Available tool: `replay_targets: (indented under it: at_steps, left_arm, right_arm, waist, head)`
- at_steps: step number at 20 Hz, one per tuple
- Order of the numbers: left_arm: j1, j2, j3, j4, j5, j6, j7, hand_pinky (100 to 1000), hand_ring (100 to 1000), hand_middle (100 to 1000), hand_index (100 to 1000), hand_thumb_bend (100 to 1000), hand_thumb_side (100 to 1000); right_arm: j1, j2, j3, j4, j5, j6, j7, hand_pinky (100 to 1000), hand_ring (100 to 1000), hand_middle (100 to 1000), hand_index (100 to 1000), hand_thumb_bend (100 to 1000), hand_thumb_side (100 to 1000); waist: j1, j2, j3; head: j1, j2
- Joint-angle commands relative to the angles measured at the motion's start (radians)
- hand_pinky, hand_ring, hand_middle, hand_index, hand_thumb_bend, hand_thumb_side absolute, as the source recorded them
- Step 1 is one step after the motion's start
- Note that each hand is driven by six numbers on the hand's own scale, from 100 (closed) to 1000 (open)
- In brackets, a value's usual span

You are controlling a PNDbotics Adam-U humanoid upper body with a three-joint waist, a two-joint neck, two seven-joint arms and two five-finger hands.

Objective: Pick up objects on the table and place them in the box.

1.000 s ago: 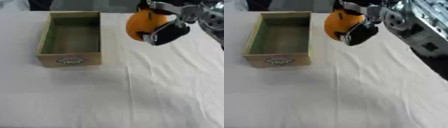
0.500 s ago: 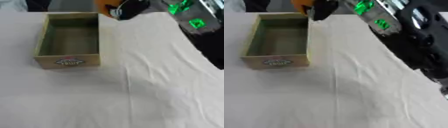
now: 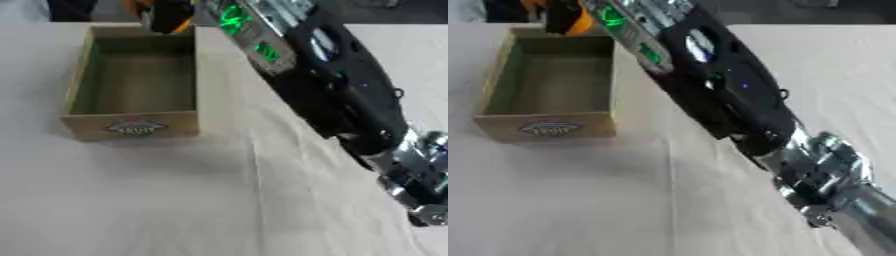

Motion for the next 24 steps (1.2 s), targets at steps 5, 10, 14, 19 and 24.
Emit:
replay_targets:
  at_steps: [5, 10, 14, 19, 24]
  left_arm:
    - [-0.043, -0.003, -0.004, -0.016, 0.009, -0.009, -0.012, 746, 703, 700, 877, 100, 911]
    - [-0.054, -0.006, -0.002, -0.016, 0.011, -0.012, -0.012, 746, 703, 699, 877, 100, 911]
    - [-0.061, -0.009, -0.003, -0.016, 0.012, -0.012, -0.013, 746, 703, 699, 877, 100, 911]
    - [-0.062, -0.011, -0.003, -0.016, 0.013, -0.013, -0.013, 747, 703, 699, 877, 100, 911]
    - [-0.06, -0.012, -0.003, -0.016, 0.014, -0.013, -0.013, 747, 703, 699, 878, 100, 911]
  right_arm:
    - [-0.012, 0.174, -0.034, 0.17, 0.118, 0.014, -0.098, 683, 713, 484, 621, 100, 247]
    - [0.01, 0.269, -0.072, 0.296, 0.196, 0.023, -0.176, 679, 708, 483, 623, 100, 239]
    - [0.018, 0.311, -0.1, 0.372, 0.256, 0.003, -0.236, 677, 709, 485, 625, 100, 243]
    - [0.027, 0.335, -0.119, 0.44, 0.334, -0.03, -0.314, 702, 771, 591, 763, 100, 405]
    - [0.025, 0.349, -0.149, 0.511, 0.398, -0.07, -0.39, 728, 814, 680, 812, 100, 529]
  waist:
    - [0.0, -0.005, 0.027]
    - [-0.004, 0.005, 0.043]
    - [-0.008, 0.012, 0.054]
    - [-0.011, 0.017, 0.061]
    - [-0.011, 0.018, 0.063]
  head:
    - [-0.021, -0.018]
    - [-0.026, -0.03]
    - [-0.031, -0.037]
    - [-0.035, -0.041]
    - [-0.034, -0.036]
